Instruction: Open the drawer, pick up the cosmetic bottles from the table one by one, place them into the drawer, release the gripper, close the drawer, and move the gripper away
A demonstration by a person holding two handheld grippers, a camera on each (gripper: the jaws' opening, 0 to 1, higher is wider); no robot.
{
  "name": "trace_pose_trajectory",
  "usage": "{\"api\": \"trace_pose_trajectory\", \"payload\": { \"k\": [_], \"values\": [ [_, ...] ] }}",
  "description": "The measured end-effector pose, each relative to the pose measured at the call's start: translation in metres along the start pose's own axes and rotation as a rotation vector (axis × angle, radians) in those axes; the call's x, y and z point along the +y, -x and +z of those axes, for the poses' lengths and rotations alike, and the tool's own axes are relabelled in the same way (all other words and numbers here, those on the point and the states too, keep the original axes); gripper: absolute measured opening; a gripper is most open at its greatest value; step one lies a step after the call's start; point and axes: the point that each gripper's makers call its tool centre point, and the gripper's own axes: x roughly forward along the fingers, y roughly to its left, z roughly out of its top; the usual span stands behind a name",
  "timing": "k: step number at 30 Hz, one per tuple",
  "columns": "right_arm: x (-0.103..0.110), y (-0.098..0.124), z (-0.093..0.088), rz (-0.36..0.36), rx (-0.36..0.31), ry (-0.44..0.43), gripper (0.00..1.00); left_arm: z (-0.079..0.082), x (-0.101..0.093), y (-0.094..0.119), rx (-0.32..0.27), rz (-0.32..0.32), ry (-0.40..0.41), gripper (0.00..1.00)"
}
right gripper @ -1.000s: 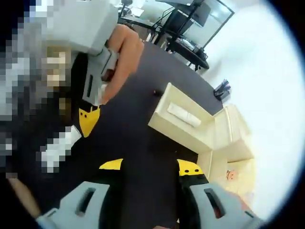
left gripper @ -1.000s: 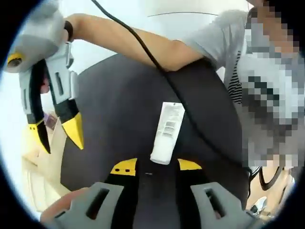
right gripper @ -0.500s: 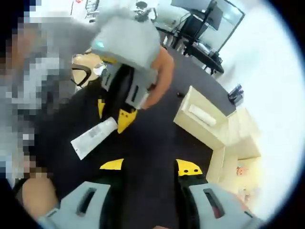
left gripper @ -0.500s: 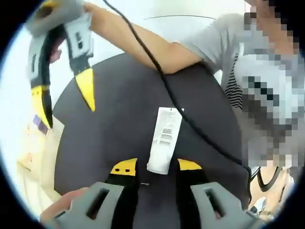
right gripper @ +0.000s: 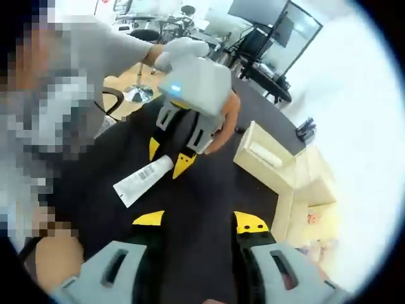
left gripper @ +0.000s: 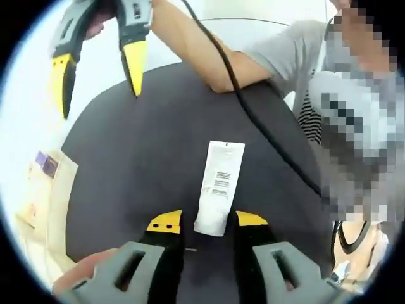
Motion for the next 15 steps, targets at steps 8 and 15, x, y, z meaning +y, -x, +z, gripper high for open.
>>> {"api": "trace_pose_trajectory", "payload": {
  "k": [8, 15],
  "values": [
    [-0.0029, 0.0053, -0.0001, -0.018, -0.005, -0.002, 0.36, -0.0004, -0.0032, -0.0015, -0.011, -0.026, -0.005, 0.20],
    [-0.0032, 0.0020, 0.0011, -0.015, 0.009, 0.009, 0.36, -0.0016, -0.0057, 0.0051, -0.017, -0.030, 0.006, 0.16]
  ]
}}
